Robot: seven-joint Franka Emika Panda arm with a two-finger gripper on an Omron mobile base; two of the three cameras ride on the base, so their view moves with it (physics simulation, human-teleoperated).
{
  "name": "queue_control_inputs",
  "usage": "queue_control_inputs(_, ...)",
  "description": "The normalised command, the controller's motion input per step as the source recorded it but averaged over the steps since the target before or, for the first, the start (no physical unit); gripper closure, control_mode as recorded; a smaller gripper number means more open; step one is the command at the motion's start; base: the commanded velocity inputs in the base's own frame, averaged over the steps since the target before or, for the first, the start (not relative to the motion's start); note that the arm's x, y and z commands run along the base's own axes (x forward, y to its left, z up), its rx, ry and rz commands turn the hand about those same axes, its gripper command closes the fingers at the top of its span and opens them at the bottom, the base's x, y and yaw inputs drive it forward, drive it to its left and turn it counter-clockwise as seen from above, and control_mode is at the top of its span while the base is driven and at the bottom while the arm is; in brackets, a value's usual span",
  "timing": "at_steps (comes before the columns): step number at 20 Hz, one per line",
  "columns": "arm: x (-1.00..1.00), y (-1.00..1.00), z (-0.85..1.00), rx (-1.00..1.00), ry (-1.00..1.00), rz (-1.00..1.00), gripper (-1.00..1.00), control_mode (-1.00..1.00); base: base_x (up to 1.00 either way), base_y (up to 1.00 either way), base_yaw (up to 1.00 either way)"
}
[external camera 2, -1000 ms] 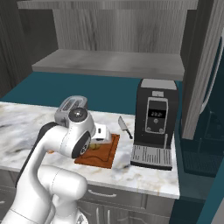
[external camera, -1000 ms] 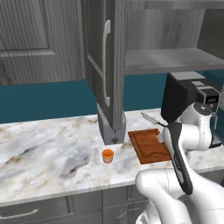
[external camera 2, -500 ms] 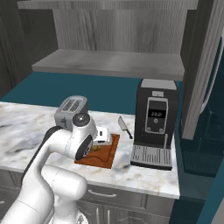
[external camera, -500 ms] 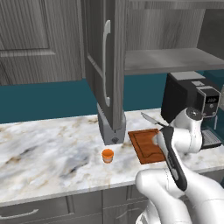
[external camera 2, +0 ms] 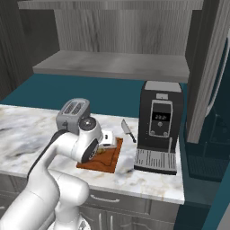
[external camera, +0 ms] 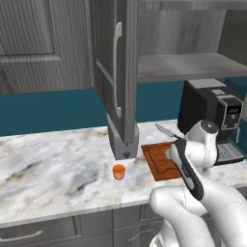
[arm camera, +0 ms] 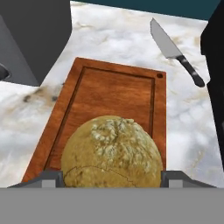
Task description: Pick the bread, place it on the cutting board, pick the jam, place it on the counter, and close the cabinet.
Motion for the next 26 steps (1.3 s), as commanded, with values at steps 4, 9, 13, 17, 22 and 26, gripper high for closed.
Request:
queue_control_inputs(4, 0.22, 0.00, -0.24, 0.00, 0.00, 0.02, 1.00, -1.00, 0.00, 0.00, 0.00)
queue_control_inputs(9, 0.18, 0.00, -0.30, 0.00, 0.00, 0.02, 1.00, -1.00, 0.00, 0.00, 0.00)
queue_control_inputs(13, 0.22, 0.00, -0.32, 0.00, 0.00, 0.02, 1.00, -1.00, 0.00, 0.00, 0.00)
queue_control_inputs(17, 0.24, 0.04, -0.34, 0.00, 0.00, 0.02, 1.00, -1.00, 0.00, 0.00, 0.00)
queue_control_inputs(22, 0.27, 0.06, -0.31, 0.00, 0.00, 0.02, 1.00, -1.00, 0.00, 0.00, 0.00)
queue_control_inputs(26, 0.26, 0.07, -0.24, 0.00, 0.00, 0.01, 1.00, -1.00, 0.00, 0.00, 0.00)
